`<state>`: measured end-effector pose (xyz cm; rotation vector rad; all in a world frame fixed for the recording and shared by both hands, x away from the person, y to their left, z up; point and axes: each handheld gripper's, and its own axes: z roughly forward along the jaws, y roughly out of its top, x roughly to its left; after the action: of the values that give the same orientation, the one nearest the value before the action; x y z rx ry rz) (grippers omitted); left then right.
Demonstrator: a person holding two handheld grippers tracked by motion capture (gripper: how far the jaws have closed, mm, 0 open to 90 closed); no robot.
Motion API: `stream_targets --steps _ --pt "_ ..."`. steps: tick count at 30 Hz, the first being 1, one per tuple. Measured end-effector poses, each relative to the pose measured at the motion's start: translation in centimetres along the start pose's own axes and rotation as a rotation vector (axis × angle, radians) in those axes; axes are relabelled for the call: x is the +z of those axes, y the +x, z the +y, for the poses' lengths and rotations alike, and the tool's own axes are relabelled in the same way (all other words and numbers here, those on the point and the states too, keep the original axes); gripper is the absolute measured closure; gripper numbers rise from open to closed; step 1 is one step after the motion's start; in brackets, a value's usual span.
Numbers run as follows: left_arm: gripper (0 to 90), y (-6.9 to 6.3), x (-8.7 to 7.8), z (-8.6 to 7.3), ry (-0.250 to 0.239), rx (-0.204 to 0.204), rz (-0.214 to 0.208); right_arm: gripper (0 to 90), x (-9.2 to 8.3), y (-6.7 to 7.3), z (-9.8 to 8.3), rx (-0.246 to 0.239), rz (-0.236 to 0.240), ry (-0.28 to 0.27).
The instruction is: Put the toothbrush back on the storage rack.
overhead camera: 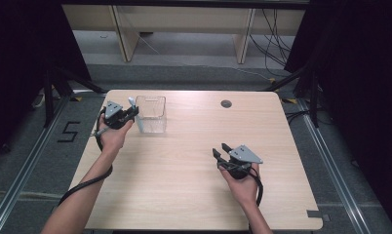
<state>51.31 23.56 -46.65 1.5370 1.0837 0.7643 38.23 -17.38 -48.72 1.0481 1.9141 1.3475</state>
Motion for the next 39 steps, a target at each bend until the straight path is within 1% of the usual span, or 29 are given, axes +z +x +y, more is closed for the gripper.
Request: stream_targets --steps 1,2,3,4,5,7,8,9,13,16,17,19,20,21,22,24,25,26,27,29,31,33,34,35,38,39 --pt "77.4 0.0 0.0 0.0 0.000 0.002 0.002 56.9 0.0 0.0 0.0 0.001 0.002 0.001" --pt "76.2 0.0 -0.1 0.0 0.000 0.001 0.005 56.9 0.1 -0.1 0.0 -0.012 0.001 -0.004" --pt "74.6 0.0 -0.1 0.0 -0.002 -0.002 0.008 56.9 0.1 0.0 0.0 -0.004 0.002 -0.001" --pt "73.3 0.0 -0.1 0.0 -0.002 -0.004 0.013 56.9 0.1 -0.1 0.0 -0.014 0.002 -0.005" --pt "72.3 0.0 -0.2 0.0 -0.001 -0.004 0.016 56.9 0.1 0.1 0.0 0.019 0.010 0.006" --pt "70.2 0.1 -0.2 0.0 -0.005 -0.004 0.018 56.9 0.1 0.1 0.0 0.020 0.016 0.001" --pt "69.1 0.1 -0.3 0.0 -0.008 -0.007 0.020 56.9 0.1 0.1 0.0 0.017 0.010 0.005" --pt "67.8 0.1 -0.3 0.0 -0.009 -0.007 0.023 56.9 0.1 0.1 -0.1 0.024 0.020 -0.001" --pt "62.1 0.2 -0.5 0.0 -0.013 -0.014 0.035 56.8 0.1 0.1 -0.1 0.023 0.018 0.001" --pt "55.6 0.2 -0.7 -0.1 -0.011 -0.019 0.045 56.7 0.0 0.1 0.0 0.014 0.007 0.007" --pt "52.9 0.2 -0.9 0.0 -0.012 -0.019 0.046 56.7 0.0 -0.1 0.0 -0.013 -0.001 -0.001" --pt "47.6 0.1 -1.2 0.1 -0.012 -0.021 0.052 56.5 0.0 -0.1 0.0 -0.012 0.000 0.001" --pt "44.0 0.2 -1.4 0.1 -0.008 -0.022 0.060 56.4 -0.1 0.2 -0.1 0.033 0.004 0.019" --pt "41.4 0.2 -1.6 0.2 -0.010 -0.025 0.065 56.3 0.0 0.0 -0.1 0.008 0.002 0.009" --pt "39.1 0.3 -1.8 0.2 -0.009 -0.036 0.070 56.2 0.1 -0.1 -0.1 -0.003 0.006 0.002" --pt "35.6 0.3 -2.2 0.1 -0.004 -0.045 0.071 56.2 0.0 -0.2 -0.1 -0.010 0.001 0.006" --pt "34.8 0.3 -2.4 0.1 -0.002 -0.047 0.068 56.1 0.2 -0.2 -0.1 -0.008 0.011 -0.004" --pt "34.2 0.3 -2.6 0.1 0.001 -0.043 0.064 56.1 0.2 -0.1 -0.1 -0.008 0.009 -0.003" --pt "33.9 0.3 -2.8 0.0 0.002 -0.043 0.059 56.1 0.1 -0.1 -0.1 0.003 0.007 0.002" --pt "33.3 0.2 -3.2 -0.1 -0.001 -0.041 0.051 55.9 0.1 -0.1 -0.1 0.003 0.007 0.004" --pt "33.0 0.2 -3.7 -0.2 0.007 -0.037 0.049 55.8 0.1 0.0 -0.1 0.000 0.005 0.003" --pt "32.7 0.2 -4.2 -0.4 0.009 -0.043 0.043 55.7 0.1 -0.1 -0.1 0.001 0.007 0.003" --pt "32.7 0.2 -4.5 -0.5 0.009 -0.044 0.039 55.8 0.1 0.0 -0.1 0.010 0.006 0.009" --pt "32.9 0.1 -4.8 -0.8 0.006 -0.057 0.032 55.7 0.0 -0.1 -0.1 0.008 0.004 0.009" --pt "32.9 -0.2 -5.6 -1.4 0.002 -0.052 0.017 55.6 0.1 -0.1 -0.2 -0.004 -0.002 0.004" --pt "32.9 -0.3 -5.8 -1.6 0.001 -0.052 0.014 55.5 0.1 0.0 -0.2 -0.001 -0.001 0.006"
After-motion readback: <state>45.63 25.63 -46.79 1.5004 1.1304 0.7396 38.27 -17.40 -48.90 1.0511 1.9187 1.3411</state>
